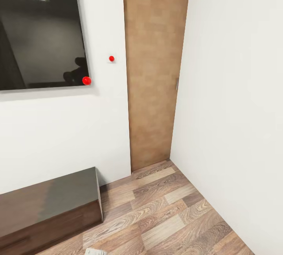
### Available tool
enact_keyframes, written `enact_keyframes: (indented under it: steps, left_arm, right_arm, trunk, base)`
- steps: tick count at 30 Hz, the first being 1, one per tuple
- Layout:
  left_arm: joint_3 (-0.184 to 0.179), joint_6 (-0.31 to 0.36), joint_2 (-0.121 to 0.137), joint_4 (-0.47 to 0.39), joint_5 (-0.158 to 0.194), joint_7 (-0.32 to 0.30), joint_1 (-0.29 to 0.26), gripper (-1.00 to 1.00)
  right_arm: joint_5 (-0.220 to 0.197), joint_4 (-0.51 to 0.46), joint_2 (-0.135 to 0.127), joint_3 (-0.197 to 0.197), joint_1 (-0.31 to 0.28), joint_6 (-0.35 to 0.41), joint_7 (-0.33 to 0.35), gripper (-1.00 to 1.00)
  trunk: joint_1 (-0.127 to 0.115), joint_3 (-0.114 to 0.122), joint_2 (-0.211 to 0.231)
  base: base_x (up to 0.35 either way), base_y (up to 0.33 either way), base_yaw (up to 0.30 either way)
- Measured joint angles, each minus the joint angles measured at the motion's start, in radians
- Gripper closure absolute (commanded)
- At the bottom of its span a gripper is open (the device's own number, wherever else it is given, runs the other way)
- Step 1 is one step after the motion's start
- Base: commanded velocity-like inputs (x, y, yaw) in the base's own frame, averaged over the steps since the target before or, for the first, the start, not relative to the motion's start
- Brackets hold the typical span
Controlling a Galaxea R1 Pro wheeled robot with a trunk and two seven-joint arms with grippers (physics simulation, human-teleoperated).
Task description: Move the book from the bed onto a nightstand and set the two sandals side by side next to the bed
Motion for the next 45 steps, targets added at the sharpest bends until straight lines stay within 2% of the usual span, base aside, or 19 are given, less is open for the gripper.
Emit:
enact_keyframes:
  steps: [4, 12, 15, 18, 26, 45]
  left_arm:
    - [0.000, -0.001, 0.014, 0.024, -0.001, 0.002, 0.000, -1.00]
    - [0.003, -0.013, 0.020, 0.080, -0.004, 0.004, 0.000, -1.00]
    - [0.003, -0.018, 0.033, 0.093, -0.003, 0.005, 0.000, -1.00]
    - [0.005, -0.052, 0.046, 0.119, 0.002, 0.005, 0.000, -1.00]
    - [0.004, -0.087, 0.049, 0.131, 0.006, 0.005, 0.000, -1.00]
    - [0.001, -0.089, 0.048, 0.132, 0.006, 0.004, 0.000, -1.00]
  right_arm:
    - [0.000, -0.001, -0.001, -0.001, 0.000, 0.000, 0.000, -1.00]
    - [0.000, -0.001, -0.002, -0.002, 0.000, 0.000, -0.003, -1.00]
    - [-0.001, -0.001, -0.001, -0.002, 0.000, 0.000, -0.004, -1.00]
    - [-0.001, -0.001, 0.000, -0.002, 0.000, 0.000, -0.006, -1.00]
    - [-0.001, -0.001, 0.000, -0.002, 0.000, 0.000, -0.006, -1.00]
    - [0.000, -0.001, 0.000, -0.002, 0.000, 0.000, -0.006, -1.00]
  trunk:
    - [0.000, 0.000, 0.000]
    - [0.000, 0.000, 0.000]
    - [0.000, 0.000, 0.000]
    - [0.000, 0.000, 0.000]
    - [0.000, 0.000, 0.000]
    - [0.000, 0.000, 0.000]
  base:
    - [0.000, 0.000, 0.000]
    - [0.000, 0.000, 0.000]
    - [0.000, 0.000, 0.000]
    - [0.000, 0.000, 0.000]
    - [0.000, 0.000, 0.000]
    - [0.000, 0.000, 0.000]
